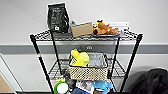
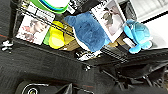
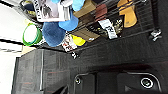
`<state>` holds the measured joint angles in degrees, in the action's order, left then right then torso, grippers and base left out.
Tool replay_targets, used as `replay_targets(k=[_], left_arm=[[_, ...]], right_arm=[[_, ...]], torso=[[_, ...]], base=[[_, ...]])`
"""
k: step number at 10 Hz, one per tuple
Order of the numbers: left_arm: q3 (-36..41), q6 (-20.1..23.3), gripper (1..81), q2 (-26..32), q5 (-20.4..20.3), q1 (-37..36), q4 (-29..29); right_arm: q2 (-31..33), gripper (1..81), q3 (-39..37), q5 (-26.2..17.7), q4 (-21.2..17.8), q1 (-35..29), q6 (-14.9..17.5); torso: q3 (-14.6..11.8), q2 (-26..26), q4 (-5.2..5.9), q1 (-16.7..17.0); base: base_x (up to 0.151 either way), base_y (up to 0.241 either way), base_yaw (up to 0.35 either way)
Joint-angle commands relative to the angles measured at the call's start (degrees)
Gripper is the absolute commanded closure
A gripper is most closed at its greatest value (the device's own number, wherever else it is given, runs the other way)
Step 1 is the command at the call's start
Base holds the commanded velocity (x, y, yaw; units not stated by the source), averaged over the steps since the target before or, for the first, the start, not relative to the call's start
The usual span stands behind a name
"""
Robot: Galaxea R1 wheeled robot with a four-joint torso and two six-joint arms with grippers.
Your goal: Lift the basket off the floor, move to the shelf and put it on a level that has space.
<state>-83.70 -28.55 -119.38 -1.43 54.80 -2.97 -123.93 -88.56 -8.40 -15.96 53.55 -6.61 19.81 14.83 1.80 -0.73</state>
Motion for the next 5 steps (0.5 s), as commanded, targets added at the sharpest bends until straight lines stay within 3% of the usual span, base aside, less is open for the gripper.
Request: replay_targets(k=[1,5], left_arm=[[-10.8,0.3,1.0,-9.2,-1.7,4.1,-4.1],[-22.2,0.3,1.0,-17.9,-1.6,9.9,-7.4]], right_arm=[[-8.0,1.0,-10.8,-0.7,4.5,3.5,0.5],[-14.6,1.0,-18.7,-0.9,8.5,8.2,0.4]], torso=[[0.0,0.0,0.00,0.0],[0.0,0.0,0.00,0.0]], base=[[0.000,0.000,0.000],[0.000,0.000,0.000]])
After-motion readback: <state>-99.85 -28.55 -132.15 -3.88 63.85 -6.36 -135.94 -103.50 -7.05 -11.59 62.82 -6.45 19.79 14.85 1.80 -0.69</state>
